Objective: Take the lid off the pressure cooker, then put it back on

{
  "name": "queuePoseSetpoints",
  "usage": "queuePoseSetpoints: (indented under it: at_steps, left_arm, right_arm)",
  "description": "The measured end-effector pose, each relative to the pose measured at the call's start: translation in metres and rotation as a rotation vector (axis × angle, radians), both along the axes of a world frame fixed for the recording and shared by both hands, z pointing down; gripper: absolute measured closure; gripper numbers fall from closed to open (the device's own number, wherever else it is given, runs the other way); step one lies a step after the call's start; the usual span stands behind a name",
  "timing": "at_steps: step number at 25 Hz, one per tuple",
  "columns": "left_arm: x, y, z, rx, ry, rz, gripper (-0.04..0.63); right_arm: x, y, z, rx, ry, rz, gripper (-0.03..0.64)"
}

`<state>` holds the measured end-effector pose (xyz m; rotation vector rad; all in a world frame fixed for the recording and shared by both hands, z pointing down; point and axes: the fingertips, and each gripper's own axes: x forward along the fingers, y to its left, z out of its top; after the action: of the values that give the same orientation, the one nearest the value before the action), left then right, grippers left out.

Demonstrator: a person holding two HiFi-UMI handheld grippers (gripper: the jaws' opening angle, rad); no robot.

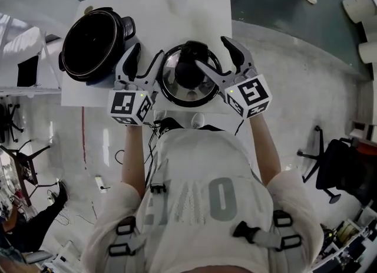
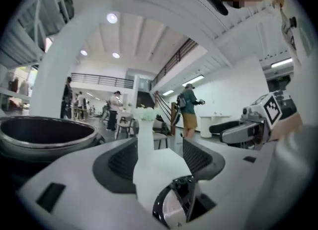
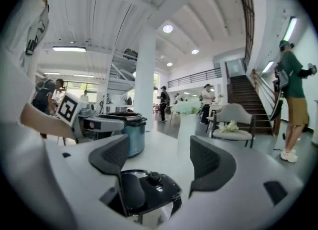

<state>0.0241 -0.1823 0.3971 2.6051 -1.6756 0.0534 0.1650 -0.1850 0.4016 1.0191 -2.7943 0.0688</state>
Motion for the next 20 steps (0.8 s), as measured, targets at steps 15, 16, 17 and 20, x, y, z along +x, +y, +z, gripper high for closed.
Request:
queuePoseSetpoints:
  at_steps: [15, 16, 17, 20]
  left_arm:
    - [-0.006, 0.035, -0.018, 0.123, 0.006, -0.148, 0.324]
    - [-0.005, 0.035, -0.018, 0.123, -0.003, -0.136, 0.324]
    - [-0.004, 0.034, -0.018, 0.123, -0.012, -0.12, 0.324]
    - [0.009, 0.032, -0.014, 0.113, -0.07, -0.005, 0.324]
  right_arm:
    - [0.078, 0.023, -0.007, 0.01, -0.13, 0.344, 0.241]
    - [0.077, 0.023, -0.007, 0.011, -0.128, 0.34, 0.241]
    - [0.075, 0.023, -0.008, 0.013, -0.124, 0.332, 0.241]
    - [0.064, 0.023, -0.009, 0.019, -0.097, 0.278, 0.241]
